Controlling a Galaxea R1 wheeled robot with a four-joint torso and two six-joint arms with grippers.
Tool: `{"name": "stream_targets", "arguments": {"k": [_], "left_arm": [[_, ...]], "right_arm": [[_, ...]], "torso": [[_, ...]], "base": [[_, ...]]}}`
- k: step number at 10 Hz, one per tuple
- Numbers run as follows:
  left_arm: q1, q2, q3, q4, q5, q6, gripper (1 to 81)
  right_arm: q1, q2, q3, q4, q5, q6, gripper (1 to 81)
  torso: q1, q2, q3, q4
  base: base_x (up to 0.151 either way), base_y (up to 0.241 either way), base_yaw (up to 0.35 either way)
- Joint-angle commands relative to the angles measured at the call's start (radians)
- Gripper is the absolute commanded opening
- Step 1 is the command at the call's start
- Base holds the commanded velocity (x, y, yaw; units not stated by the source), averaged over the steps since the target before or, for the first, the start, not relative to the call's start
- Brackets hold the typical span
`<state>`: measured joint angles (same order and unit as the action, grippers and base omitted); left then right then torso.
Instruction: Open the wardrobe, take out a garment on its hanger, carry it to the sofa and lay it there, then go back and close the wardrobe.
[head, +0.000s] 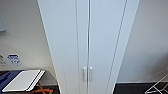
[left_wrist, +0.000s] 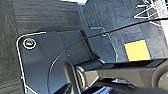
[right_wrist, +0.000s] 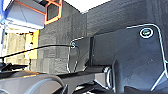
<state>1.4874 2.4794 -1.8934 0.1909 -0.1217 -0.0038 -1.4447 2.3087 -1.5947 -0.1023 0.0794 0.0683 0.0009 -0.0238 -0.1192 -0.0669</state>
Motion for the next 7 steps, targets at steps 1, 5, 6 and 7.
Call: {"name": "stream_targets", "arguments": {"k": [1,5,6,7], "left_arm": [[-0.132,-0.259,0.270,0.064,-0.105,0.019,81.1],[-0.393,-0.442,0.494,0.094,-0.090,0.019,81.1],[-0.449,-0.477,0.536,0.107,-0.089,0.019,81.1],[-0.520,-0.505,0.579,0.095,-0.046,0.015,81.1]], "right_arm": [[0.226,-0.208,0.289,-0.039,0.023,-0.038,81.1],[0.485,-0.318,0.467,-0.053,0.013,-0.030,81.1],[0.543,-0.337,0.480,-0.051,0.010,-0.027,81.1],[0.606,-0.342,0.496,-0.048,0.007,-0.025,81.1]], "torso": [[0.000,0.000,0.000,0.000],[0.000,0.000,0.000,0.000],[0.000,0.001,-0.001,0.000],[0.001,0.001,-0.001,0.000]], "base": [[0.000,0.000,0.000],[0.000,0.000,0.000],[0.000,0.000,0.000],[0.000,0.000,0.000]]}}
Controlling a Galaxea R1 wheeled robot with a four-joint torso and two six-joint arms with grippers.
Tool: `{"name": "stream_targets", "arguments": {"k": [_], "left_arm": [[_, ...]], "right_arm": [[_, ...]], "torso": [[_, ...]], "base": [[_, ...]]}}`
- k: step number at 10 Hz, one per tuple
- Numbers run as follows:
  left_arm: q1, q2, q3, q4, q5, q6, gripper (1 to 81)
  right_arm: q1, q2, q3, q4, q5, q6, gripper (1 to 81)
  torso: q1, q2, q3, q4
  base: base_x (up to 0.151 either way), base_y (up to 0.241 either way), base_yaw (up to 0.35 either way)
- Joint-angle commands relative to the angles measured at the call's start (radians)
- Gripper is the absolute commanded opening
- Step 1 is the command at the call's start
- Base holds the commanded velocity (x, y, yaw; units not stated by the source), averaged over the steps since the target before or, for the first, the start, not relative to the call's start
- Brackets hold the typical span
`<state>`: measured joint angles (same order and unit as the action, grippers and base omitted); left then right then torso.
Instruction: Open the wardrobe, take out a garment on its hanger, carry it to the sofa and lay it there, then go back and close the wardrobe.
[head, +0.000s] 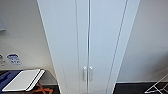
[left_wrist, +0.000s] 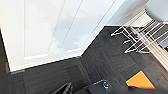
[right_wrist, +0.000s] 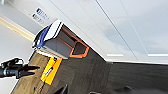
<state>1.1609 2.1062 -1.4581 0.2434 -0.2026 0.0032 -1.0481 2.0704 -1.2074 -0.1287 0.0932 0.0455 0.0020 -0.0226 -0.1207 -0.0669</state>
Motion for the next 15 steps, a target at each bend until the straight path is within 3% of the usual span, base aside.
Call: {"name": "stream_targets", "arguments": {"k": [1,4,7,11,15], "left_arm": [[-0.264,-0.144,0.183,0.039,0.084,0.001,81.1],[-0.476,-0.138,0.252,-0.007,0.219,0.000,81.1],[-0.637,-0.037,0.165,-0.044,0.327,-0.006,81.1],[-0.767,0.120,0.024,-0.049,0.376,-0.060,81.1],[-0.798,0.253,-0.103,-0.056,0.384,-0.088,81.1]], "right_arm": [[0.260,-0.103,0.129,-0.022,-0.027,-0.003,81.1],[0.418,-0.080,0.142,-0.022,-0.101,0.040,81.1],[0.581,0.019,0.091,-0.023,-0.196,0.094,81.1],[0.679,0.252,-0.104,-0.025,-0.276,0.120,81.1],[0.722,0.417,-0.283,-0.035,-0.280,0.119,81.1]], "torso": [[0.000,0.000,0.000,0.000],[0.000,0.001,-0.001,0.000],[0.001,0.002,-0.002,0.000],[0.002,0.003,-0.003,0.000],[0.003,0.004,-0.004,0.000]], "base": [[0.000,0.000,0.000],[0.000,0.000,0.000],[0.000,0.000,0.000],[0.000,0.000,0.000],[0.000,0.000,0.000]]}}
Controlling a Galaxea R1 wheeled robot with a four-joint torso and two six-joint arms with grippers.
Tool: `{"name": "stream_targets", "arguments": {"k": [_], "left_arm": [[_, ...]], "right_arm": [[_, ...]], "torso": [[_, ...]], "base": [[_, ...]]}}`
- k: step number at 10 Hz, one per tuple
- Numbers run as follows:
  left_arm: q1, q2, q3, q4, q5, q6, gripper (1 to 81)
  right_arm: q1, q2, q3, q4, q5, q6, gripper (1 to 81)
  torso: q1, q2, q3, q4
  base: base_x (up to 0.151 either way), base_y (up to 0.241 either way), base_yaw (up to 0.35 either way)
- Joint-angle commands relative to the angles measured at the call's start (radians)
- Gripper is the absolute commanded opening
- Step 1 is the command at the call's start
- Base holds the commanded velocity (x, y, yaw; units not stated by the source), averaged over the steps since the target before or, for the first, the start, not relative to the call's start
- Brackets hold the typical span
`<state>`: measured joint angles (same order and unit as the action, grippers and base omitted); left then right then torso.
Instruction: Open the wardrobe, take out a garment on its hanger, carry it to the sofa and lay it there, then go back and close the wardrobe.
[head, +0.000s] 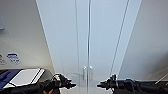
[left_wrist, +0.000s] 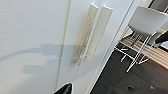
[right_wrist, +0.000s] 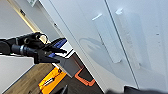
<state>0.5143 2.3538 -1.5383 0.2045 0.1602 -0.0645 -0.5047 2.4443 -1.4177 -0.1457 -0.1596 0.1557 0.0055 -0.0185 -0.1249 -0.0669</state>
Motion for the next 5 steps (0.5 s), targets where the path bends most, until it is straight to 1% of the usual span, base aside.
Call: {"name": "stream_targets", "arguments": {"k": [1,2,5], "left_arm": [[-0.154,0.025,-0.042,-0.019,0.019,-0.023,81.1],[-0.161,0.053,-0.066,-0.019,0.018,-0.025,81.1],[-0.182,0.156,-0.161,-0.019,0.041,-0.029,81.1]], "right_arm": [[0.198,0.079,-0.114,-0.044,-0.029,0.008,81.1],[0.209,0.103,-0.160,-0.054,-0.043,0.008,81.1],[0.243,0.175,-0.279,-0.069,-0.046,0.008,81.1]], "torso": [[0.000,0.000,0.000,0.000],[0.000,0.000,0.000,0.000],[0.001,0.001,-0.001,0.000]], "base": [[0.000,0.000,0.000],[0.000,0.000,0.000],[0.000,0.000,0.000]]}}
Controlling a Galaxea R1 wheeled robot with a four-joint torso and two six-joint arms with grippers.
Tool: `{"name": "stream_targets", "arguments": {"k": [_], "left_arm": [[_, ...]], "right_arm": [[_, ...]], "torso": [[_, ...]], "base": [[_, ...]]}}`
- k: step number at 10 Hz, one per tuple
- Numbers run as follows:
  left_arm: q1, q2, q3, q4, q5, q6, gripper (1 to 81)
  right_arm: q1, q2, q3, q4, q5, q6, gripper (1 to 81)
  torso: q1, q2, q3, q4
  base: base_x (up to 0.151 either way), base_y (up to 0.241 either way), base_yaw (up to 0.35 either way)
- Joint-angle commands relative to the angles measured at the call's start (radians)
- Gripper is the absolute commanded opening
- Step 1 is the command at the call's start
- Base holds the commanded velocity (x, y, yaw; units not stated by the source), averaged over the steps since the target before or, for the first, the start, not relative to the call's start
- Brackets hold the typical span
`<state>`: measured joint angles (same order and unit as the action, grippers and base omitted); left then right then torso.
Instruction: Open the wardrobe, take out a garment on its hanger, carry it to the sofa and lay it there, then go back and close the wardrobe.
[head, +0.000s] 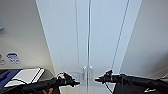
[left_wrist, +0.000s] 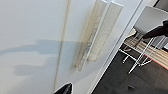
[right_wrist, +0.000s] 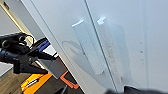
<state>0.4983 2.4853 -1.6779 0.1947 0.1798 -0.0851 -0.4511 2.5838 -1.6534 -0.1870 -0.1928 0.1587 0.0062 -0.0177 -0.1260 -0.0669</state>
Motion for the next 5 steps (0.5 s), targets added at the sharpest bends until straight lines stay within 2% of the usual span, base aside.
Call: {"name": "stream_targets", "arguments": {"k": [1,5], "left_arm": [[-0.171,0.043,-0.040,-0.009,0.021,-0.010,81.1],[-0.175,0.083,-0.105,-0.009,0.018,-0.018,81.1]], "right_arm": [[0.197,0.061,-0.066,-0.028,-0.013,0.005,81.1],[0.215,0.153,-0.146,-0.028,-0.013,0.005,81.1]], "torso": [[0.000,0.000,0.000,0.000],[0.001,0.000,-0.001,0.000]], "base": [[0.000,0.000,0.000],[0.000,0.000,0.000]]}}
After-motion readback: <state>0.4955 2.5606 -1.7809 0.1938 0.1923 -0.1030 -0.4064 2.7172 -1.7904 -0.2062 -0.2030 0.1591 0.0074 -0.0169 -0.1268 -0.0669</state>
